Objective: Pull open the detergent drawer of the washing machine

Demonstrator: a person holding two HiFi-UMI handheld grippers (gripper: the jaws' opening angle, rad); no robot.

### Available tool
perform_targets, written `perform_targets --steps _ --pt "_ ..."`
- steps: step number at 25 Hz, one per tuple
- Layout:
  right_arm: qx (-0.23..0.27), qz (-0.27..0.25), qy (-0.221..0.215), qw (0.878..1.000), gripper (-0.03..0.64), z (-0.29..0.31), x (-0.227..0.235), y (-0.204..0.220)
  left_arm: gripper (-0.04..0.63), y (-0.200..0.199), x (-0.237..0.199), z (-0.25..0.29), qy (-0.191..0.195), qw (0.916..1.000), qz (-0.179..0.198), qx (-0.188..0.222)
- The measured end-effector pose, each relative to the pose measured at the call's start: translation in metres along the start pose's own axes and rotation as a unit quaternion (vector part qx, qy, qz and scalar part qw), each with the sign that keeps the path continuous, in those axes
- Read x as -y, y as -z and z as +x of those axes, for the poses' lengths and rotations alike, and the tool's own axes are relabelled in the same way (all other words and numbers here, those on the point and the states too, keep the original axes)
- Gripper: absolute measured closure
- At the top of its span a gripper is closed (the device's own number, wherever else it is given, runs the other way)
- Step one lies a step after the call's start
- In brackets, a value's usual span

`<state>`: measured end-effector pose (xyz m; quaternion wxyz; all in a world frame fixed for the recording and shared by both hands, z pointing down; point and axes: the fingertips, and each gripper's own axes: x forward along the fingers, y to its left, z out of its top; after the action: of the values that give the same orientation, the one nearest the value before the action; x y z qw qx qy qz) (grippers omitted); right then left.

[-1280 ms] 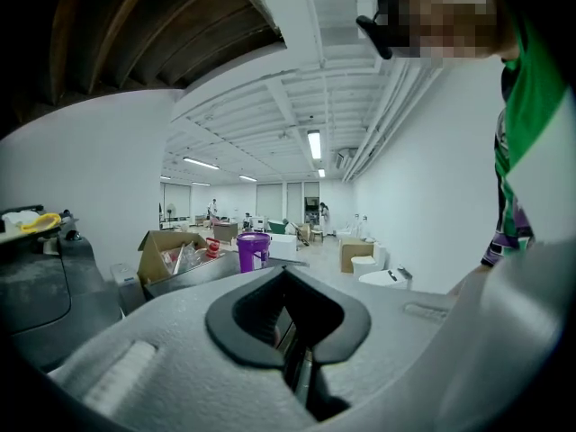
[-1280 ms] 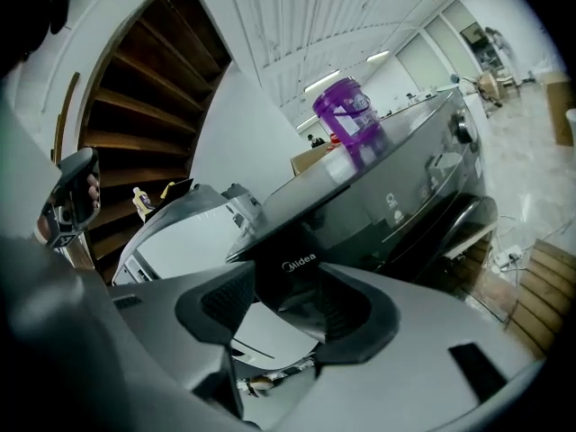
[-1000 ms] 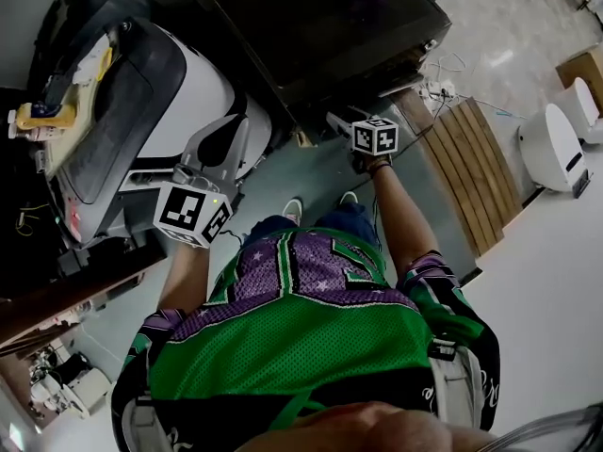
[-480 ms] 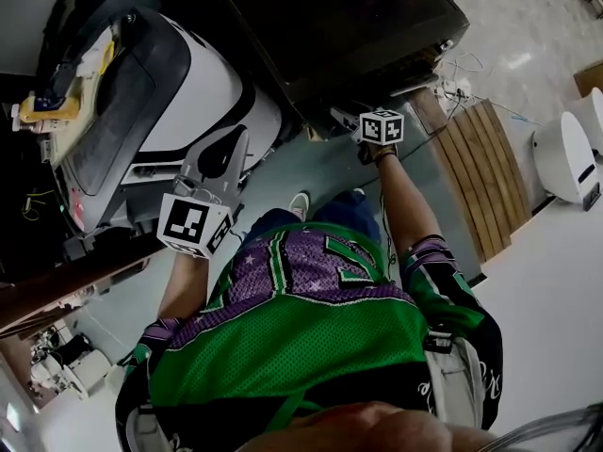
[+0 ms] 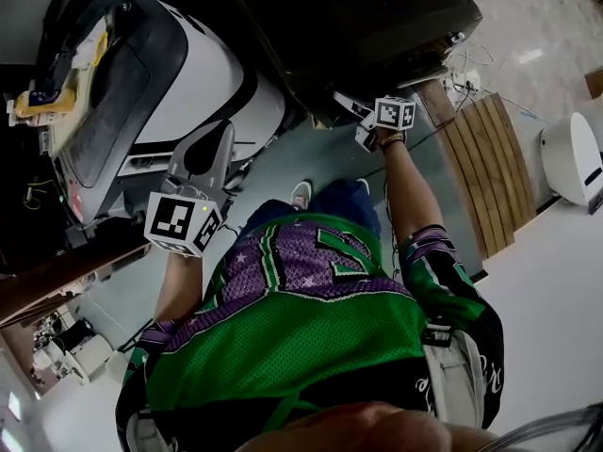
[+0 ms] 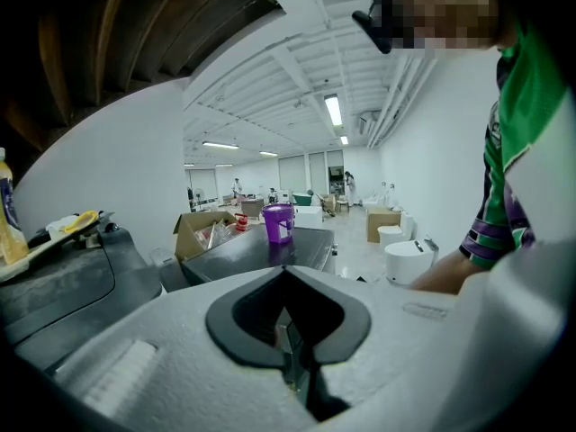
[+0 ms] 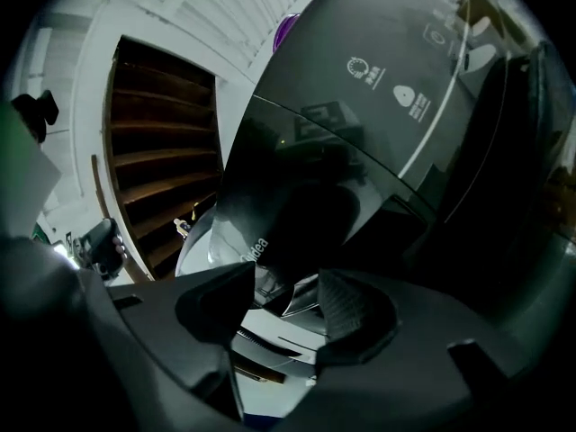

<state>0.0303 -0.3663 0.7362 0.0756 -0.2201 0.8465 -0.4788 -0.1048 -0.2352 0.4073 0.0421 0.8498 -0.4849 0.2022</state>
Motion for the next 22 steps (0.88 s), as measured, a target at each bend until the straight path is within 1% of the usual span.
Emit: perform_targets --steps 4,6,10,12,15,17,19,22 --pt "0.019 0.029 -0.022 0.999 0.413 -0.004 -0.003 -0.001 0.581 0.001 0.001 0.001 0.002 1.0000 0.001 -0.003" --pt "0.023 0.035 -0.029 0.999 0.416 -0.007 -0.005 -0.001 0.581 0.000 0.002 0.003 0.003 1.0000 0.002 -0.004" --pt "0.028 0.032 -0.030 0.999 0.417 -0.015 -0.007 0.000 0.581 0.002 0.006 0.006 0.009 1.0000 0.000 -0.005" --pt "0.044 0.037 -0.032 0.998 0.454 -0.019 -0.009 -0.005 0.581 0.003 0.008 0.007 0.013 0.9999 -0.001 -0.005" --pt "0.046 0.051 -0.023 0.997 0.448 -0.019 -0.005 -0.004 0.581 0.004 0.009 0.008 0.019 0.9998 0.000 -0.004" --pt "0.048 0.067 -0.012 0.997 0.446 -0.020 0.004 0.002 0.581 0.004 0.009 0.006 0.020 0.9998 0.002 -0.004" --pt "0.071 0.091 -0.010 0.993 0.437 -0.021 0.010 0.000 0.581 0.003 0.007 0.005 0.018 0.9998 0.004 -0.006" --pt "0.107 0.134 -0.001 0.985 0.423 -0.025 0.018 -0.008 0.581 0.004 0.005 0.005 0.016 0.9998 0.005 -0.009"
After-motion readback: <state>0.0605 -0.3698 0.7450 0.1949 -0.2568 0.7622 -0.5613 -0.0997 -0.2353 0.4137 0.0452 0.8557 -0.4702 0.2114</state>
